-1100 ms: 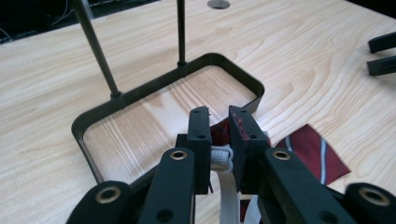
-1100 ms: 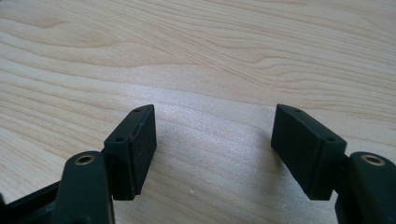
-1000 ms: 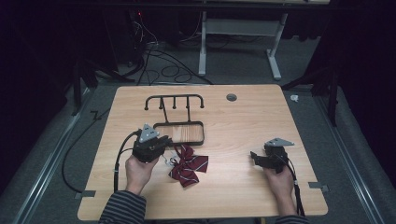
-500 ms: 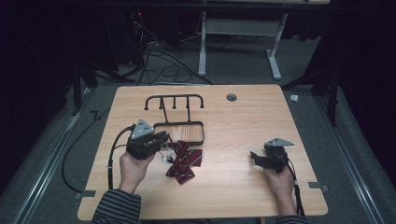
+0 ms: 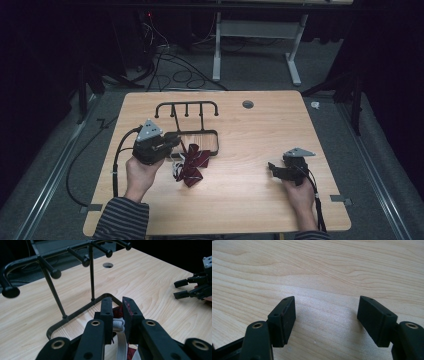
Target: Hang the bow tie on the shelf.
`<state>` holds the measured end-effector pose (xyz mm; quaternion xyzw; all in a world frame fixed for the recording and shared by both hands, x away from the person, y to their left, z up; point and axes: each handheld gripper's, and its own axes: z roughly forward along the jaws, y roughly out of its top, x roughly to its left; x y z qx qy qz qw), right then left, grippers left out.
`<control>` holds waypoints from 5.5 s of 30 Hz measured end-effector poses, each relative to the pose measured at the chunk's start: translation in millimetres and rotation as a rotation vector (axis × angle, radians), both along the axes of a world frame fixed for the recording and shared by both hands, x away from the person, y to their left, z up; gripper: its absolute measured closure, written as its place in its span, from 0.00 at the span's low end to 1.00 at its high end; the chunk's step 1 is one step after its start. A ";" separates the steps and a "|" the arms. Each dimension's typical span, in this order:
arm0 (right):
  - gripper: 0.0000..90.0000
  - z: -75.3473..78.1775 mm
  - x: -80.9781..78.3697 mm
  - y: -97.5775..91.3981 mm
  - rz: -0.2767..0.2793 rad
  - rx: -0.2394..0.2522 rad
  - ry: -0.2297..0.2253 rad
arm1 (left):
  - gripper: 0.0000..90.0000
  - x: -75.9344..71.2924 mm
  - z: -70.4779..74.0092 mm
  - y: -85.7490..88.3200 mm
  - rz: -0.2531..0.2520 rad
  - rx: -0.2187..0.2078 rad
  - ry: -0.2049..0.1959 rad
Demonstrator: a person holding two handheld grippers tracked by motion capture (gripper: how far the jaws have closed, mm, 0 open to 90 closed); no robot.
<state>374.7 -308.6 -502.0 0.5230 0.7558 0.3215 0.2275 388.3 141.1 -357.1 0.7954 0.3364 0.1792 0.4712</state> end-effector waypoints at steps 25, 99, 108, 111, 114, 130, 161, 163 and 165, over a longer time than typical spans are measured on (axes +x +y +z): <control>0.36 0.0 0.0 -0.2 0.000 0.001 0.000 | 0.89 19.1 36.6 -3.4 -0.029 -0.028 -0.035; 0.36 0.3 -0.3 -1.5 0.003 0.016 0.004 | 0.87 109.3 42.1 -31.6 0.094 0.115 -0.017; 0.36 0.3 -0.5 -1.7 0.003 0.018 0.005 | 0.86 112.5 38.3 -33.4 0.097 0.126 -0.003; 0.36 0.2 -0.5 -1.5 0.002 0.017 0.003 | 0.84 111.2 39.0 -34.2 0.097 0.128 -0.006; 0.36 0.1 -0.4 -1.6 0.002 0.017 0.003 | 0.82 110.2 39.6 -34.4 0.097 0.131 -0.008; 0.35 0.3 -0.5 -1.7 0.004 0.019 0.006 | 0.69 90.9 46.4 -36.7 0.073 0.147 -0.036; 0.35 0.1 -0.5 -1.2 0.011 0.013 0.003 | 0.61 57.2 43.3 -26.7 0.061 0.111 -0.055; 0.35 0.2 -0.5 -0.9 0.013 0.011 0.003 | 0.61 54.8 43.2 -24.2 0.065 0.109 -0.055; 0.35 0.2 -0.6 -0.9 0.014 0.011 0.003 | 0.61 51.7 43.3 -20.8 0.069 0.106 -0.059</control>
